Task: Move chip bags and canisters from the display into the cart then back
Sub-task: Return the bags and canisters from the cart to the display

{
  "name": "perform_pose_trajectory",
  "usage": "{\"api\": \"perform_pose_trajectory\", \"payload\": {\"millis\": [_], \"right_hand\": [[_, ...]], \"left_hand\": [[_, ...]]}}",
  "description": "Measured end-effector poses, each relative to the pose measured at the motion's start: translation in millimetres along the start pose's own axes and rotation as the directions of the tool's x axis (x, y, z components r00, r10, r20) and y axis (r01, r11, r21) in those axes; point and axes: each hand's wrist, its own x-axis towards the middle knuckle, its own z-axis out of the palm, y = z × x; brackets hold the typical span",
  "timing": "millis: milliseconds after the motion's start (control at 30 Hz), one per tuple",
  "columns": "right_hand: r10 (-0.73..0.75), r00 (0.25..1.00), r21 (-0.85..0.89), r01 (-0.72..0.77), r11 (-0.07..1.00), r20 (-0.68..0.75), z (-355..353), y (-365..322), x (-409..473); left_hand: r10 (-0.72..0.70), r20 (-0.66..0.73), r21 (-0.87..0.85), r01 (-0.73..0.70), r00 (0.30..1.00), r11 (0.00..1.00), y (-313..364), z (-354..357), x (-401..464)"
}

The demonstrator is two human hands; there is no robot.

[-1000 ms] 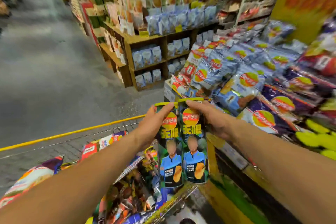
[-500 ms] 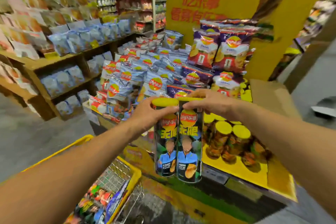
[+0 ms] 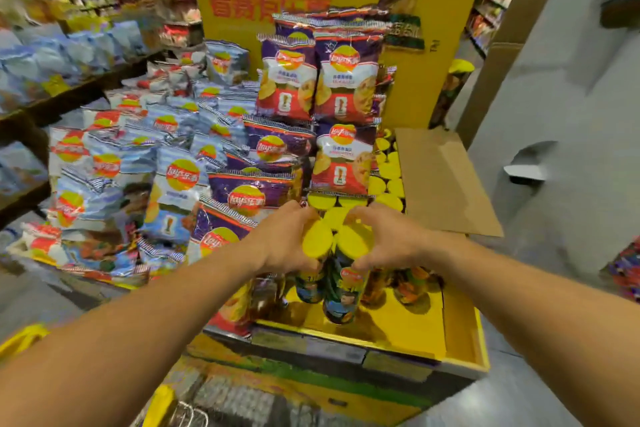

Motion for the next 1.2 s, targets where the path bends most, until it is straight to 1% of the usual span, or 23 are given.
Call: {"api": "perform_pose_trajectory", "payload": {"millis": [100,133,200,267,367,433,467,567,633,733,800,867,967,1033,1133,1200], "right_hand": [[-0.027,0.996,-0.199,0.044,0.979,0.089,34.3,5.2,12.3],[-0.044,0.994,-0.249,0.068,0.966,0.098,47.7,6.9,17.0],[-0.095,0.991,-0.359,0.123,0.925,0.095,71.1,10.4,22.1],[-0.143,0.987,-0.41,0.163,0.897,0.081,88.6,16.7,26.0],[-0.242,0.97,-0.399,0.229,0.888,0.019,100.2,21.8,29.5],[-0.333,0.943,-0.391,0.307,0.868,0.0,102.5,20.7,33.6],[-0.355,0.935,-0.381,0.331,0.863,0.008,100.7,18.7,34.9],[-0.34,0.933,-0.352,0.36,0.864,0.12,94.5,14.1,37.6],[-0.324,0.929,-0.403,0.369,0.837,0.178,93.3,13.4,36.8],[-0.298,0.929,-0.473,0.369,0.8,0.221,95.7,10.2,37.4],[-0.313,0.924,-0.507,0.382,0.772,0.22,99.2,6.3,39.6],[-0.32,0.931,-0.519,0.364,0.773,0.175,102.2,5.7,41.3],[-0.269,0.96,-0.514,0.272,0.814,0.082,102.5,4.6,38.0],[-0.246,0.967,-0.511,0.241,0.825,0.059,101.2,4.4,35.9],[-0.213,0.977,-0.455,0.196,0.869,0.012,96.0,3.3,31.7],[-0.192,0.98,-0.426,0.153,0.891,-0.049,91.7,0.1,28.6]], "left_hand": [[0.077,0.097,0.239,-0.098,0.992,0.966,-8.8,31.7,17.2],[0.11,0.106,0.347,-0.14,0.988,0.927,-11.6,42.2,22.3],[0.177,0.129,0.539,-0.219,0.976,0.813,-10.4,57.7,26.8],[0.176,0.152,0.621,-0.232,0.973,0.749,-7.8,71.3,31.0],[0.112,0.144,0.645,-0.179,0.983,0.743,-10.2,73.7,39.1],[0.11,0.136,0.637,-0.172,0.985,0.752,-14.7,72.1,46.1],[0.124,0.138,0.641,-0.184,0.983,0.745,-16.0,69.9,48.7],[0.161,0.157,0.646,-0.225,0.974,0.729,-17.2,68.3,55.2],[0.175,0.17,0.644,-0.244,0.97,0.725,-16.3,69.1,58.5],[0.178,0.168,0.648,-0.245,0.97,0.721,-15.6,71.0,61.2],[0.168,0.16,0.655,-0.232,0.973,0.719,-16.0,70.7,61.1],[0.166,0.147,0.661,-0.221,0.975,0.717,-15.8,71.2,60.9],[0.157,0.159,0.681,-0.223,0.975,0.698,-15.4,70.0,56.4],[0.162,0.166,0.691,-0.232,0.973,0.685,-13.7,69.2,52.9],[0.212,0.163,0.698,-0.265,0.964,0.665,-10.0,65.6,46.4],[0.241,0.134,0.685,-0.266,0.961,0.679,-9.7,59.7,40.1]]}}
